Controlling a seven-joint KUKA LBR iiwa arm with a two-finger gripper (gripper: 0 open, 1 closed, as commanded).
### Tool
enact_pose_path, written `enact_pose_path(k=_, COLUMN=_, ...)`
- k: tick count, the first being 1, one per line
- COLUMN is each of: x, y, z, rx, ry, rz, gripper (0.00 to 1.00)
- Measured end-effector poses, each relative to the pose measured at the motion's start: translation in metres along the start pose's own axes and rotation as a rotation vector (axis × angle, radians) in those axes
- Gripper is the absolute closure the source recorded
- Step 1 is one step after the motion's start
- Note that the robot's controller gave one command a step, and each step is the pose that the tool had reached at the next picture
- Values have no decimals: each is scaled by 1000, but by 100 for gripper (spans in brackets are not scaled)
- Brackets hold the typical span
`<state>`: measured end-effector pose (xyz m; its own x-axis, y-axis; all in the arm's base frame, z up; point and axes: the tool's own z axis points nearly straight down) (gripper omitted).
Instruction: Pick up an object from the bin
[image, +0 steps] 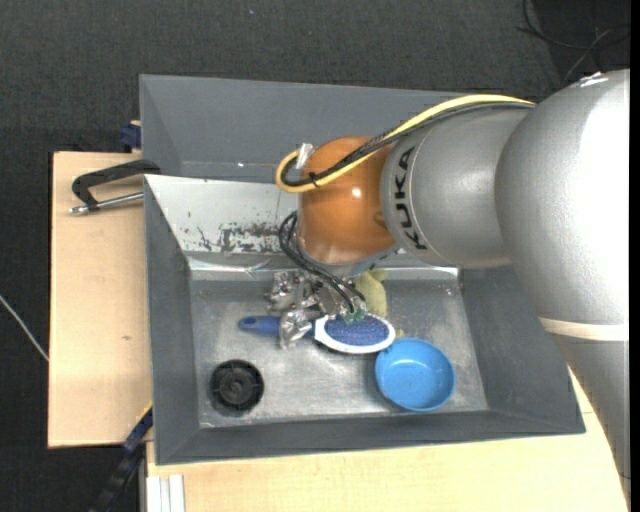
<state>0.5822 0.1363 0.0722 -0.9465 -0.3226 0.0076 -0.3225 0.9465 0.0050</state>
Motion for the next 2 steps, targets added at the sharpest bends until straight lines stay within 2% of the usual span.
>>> enact_pose_path(k=1, x=-1, y=4, z=-118, rx=5, ry=-19, rz=5, gripper=100)
enact_pose_path(k=2, x=2, y=-7, z=-226, rx=6, ry=-22, rz=-16, gripper=100)
